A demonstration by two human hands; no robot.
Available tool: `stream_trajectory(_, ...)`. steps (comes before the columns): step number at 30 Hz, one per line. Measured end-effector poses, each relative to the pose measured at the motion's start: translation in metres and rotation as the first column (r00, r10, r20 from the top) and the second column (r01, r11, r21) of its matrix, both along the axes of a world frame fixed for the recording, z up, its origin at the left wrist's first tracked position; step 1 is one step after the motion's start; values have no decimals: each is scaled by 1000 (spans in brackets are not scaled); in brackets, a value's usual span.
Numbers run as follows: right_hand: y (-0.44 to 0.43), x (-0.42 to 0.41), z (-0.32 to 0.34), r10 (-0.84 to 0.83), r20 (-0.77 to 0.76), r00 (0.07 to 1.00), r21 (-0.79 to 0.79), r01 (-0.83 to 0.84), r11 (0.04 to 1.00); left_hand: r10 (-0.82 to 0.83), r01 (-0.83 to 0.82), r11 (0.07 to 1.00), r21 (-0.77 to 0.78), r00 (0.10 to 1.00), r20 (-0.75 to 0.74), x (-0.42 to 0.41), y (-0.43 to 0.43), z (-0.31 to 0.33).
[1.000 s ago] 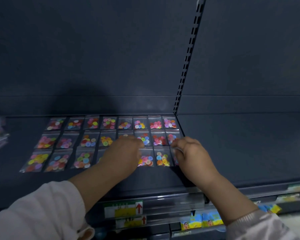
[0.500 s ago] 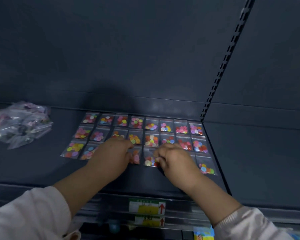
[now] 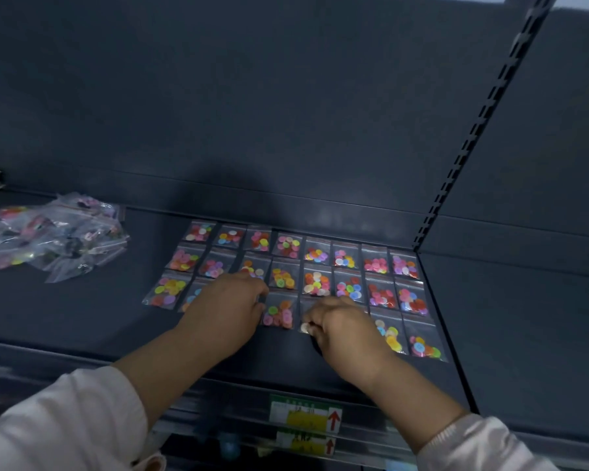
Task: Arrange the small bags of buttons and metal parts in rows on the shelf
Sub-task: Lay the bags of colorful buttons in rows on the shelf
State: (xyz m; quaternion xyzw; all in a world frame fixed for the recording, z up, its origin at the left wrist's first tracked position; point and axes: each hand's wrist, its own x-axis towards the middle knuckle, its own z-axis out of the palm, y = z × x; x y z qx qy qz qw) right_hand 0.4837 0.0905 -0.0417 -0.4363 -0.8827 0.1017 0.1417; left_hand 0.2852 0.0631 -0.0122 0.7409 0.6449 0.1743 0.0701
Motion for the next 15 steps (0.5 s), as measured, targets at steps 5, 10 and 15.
stream_trajectory(5, 0, -2, 5, -14, -31, 999, -14, 14, 1000, -3, 3, 1000, 8, 1000, 10, -4, 1, 2)
stream_trajectory(10, 6, -16, 22, -7, -67, 998, 36, 9, 999, 13, -13, 1000, 16, 999, 39, -16, 0, 8)
stream_trajectory(15, 14, -50, 39, 27, -47, 999, 61, -24, 998, 59, -63, 995, 76, 997, 48, -44, -4, 18)
